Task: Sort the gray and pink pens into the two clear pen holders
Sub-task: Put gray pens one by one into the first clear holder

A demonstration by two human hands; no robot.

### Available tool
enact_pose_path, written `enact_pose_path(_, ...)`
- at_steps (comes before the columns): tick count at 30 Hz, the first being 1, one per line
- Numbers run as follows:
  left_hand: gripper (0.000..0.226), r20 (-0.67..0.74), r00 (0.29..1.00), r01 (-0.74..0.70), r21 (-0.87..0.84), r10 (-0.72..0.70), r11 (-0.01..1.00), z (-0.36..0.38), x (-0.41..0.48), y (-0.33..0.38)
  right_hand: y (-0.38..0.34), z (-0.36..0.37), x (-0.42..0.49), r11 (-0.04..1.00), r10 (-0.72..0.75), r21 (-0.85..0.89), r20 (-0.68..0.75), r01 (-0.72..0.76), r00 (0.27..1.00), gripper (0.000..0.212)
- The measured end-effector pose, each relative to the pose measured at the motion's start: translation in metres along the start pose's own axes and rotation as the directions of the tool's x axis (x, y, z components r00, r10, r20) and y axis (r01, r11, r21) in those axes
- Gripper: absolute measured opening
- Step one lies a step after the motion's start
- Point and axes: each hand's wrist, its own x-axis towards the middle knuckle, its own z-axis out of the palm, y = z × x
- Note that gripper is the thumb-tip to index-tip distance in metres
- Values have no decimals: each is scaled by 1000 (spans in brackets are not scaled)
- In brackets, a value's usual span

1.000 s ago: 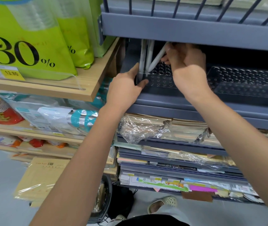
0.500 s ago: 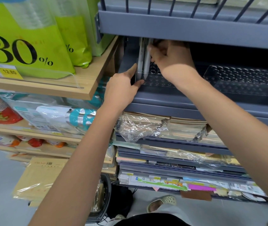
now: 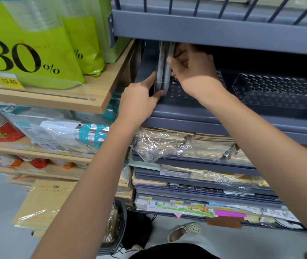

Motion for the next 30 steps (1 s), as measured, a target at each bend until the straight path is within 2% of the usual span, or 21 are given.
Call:
enact_pose_path(9, 60, -10, 1000, -17, -13, 17, 1000, -1, 0, -1, 4, 3, -1, 997, -15, 80, -28, 17, 999, 14)
enact_pose_path(16, 59, -10, 1000, -23, -64, 22, 998, -2, -2, 0, 4, 2, -3, 997, -1, 83, -30, 4, 1000, 23)
enact_pose_path(19, 57, -20, 1000, -13, -93, 11, 996, -2, -4, -1, 3, 1, -5, 997, 11, 76, -32, -8, 999, 20)
enact_pose_path(23, 54, 11, 999, 52, -318, -51, 947, -7, -8, 0, 5, -5, -15, 989, 33, 143, -59, -24, 998, 13)
enact_pose_path(27, 50, 11, 990, 125, -540, -142, 832, -22, -21, 8, 7, -21, -34, 954, 65, 297, -87, -36, 994, 4)
enact_pose_path(30, 36, -20, 989, 92, -707, -150, 702, -43, -44, 21, 11, -40, -60, 942, 57, 336, -108, -18, 992, 8)
